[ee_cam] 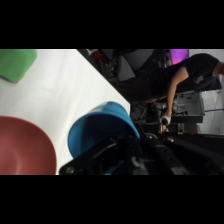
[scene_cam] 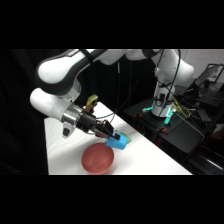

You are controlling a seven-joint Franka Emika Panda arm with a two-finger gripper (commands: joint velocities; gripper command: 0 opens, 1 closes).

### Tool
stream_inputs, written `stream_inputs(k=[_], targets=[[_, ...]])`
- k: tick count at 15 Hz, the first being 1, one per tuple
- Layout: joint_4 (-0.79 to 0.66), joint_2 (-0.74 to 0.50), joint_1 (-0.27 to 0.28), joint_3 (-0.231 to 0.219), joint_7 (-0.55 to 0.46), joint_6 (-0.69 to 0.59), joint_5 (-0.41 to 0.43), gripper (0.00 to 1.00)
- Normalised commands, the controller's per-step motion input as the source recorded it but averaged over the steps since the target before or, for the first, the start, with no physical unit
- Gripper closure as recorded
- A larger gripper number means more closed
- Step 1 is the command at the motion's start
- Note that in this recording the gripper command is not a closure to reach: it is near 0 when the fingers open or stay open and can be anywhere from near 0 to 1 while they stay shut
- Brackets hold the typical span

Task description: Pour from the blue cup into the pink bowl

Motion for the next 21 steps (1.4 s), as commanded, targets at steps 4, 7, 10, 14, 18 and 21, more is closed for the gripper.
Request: stream_inputs(k=[4, 7, 10, 14, 18, 21], targets=[[0.32, 0.09, 0.056, -0.018, 0.21, -0.04, -0.011, 0.16], [-0.33, -0.51, 0.136, -0.157, 0.04, 0.35, -0.345, 0.18], [-0.89, -0.89, 0.123, -0.149, 0.00, 0.49, -0.338, 0.18], [-0.99, -0.87, 0.122, -0.147, 0.04, 0.63, -0.313, 0.18], [-0.99, -0.65, 0.164, -0.121, 0.18, 0.87, -0.295, 0.18], [-0.99, -0.54, 0.207, -0.096, 0.41, 0.99, -0.281, 0.18]])
